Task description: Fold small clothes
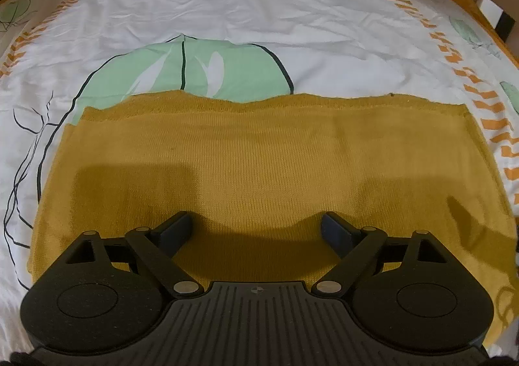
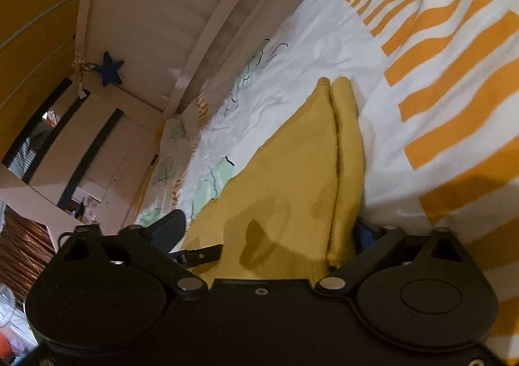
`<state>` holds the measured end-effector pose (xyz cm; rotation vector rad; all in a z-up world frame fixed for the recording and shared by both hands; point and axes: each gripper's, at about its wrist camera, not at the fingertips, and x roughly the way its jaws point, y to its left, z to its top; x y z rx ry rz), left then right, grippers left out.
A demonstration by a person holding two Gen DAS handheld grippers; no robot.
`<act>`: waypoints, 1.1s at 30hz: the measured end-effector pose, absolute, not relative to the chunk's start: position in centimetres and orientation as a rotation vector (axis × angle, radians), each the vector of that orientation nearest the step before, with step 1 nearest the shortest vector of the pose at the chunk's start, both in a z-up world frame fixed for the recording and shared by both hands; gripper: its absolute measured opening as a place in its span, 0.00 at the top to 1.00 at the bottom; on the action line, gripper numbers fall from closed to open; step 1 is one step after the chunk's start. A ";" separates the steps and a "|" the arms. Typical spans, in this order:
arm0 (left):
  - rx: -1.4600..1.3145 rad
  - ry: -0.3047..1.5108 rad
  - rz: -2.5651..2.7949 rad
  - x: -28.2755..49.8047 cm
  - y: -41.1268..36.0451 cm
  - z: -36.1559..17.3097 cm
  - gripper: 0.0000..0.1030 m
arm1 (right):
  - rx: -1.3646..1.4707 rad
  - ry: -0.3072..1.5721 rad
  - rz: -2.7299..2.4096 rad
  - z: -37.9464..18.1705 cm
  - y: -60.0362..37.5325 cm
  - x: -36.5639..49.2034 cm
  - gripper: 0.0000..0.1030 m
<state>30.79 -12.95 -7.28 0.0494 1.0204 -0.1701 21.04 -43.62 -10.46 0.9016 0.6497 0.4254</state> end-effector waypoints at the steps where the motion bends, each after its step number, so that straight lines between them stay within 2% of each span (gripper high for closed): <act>1: 0.049 1.020 -0.173 30.8 -12.9 -7.3 0.15 | 0.889 0.660 0.410 -10.4 -43.5 21.1 0.22; 2: 0.045 1.019 -0.175 30.8 -12.8 -7.3 0.15 | 0.879 0.672 0.393 -10.4 -43.5 21.1 0.28; 4: 0.025 1.019 -0.180 30.8 -12.5 -7.1 0.15 | 0.888 0.697 0.360 -10.6 -43.9 21.1 0.52; 5: 0.014 1.019 -0.181 30.8 -12.4 -6.9 0.16 | 0.897 0.711 0.345 -10.8 -44.2 21.1 0.57; 6: 0.002 1.018 -0.185 30.8 -12.2 -6.8 0.19 | 0.894 0.719 0.327 -10.8 -44.3 21.0 0.67; 7: -0.010 1.017 -0.191 30.7 -12.0 -6.5 0.22 | 0.872 0.728 0.307 -10.7 -44.2 20.8 0.71; 10: -0.044 1.025 -0.223 30.2 -10.9 -5.8 0.27 | 0.793 0.739 0.268 -9.4 -43.3 20.3 0.74; 22: -0.040 0.972 -0.303 24.7 -3.0 -2.2 0.27 | 0.487 0.766 0.229 -1.5 -35.4 21.5 0.75; 33: -0.108 0.945 -0.262 22.1 4.9 -2.3 0.27 | 0.284 0.843 0.309 -0.9 -22.9 24.5 0.75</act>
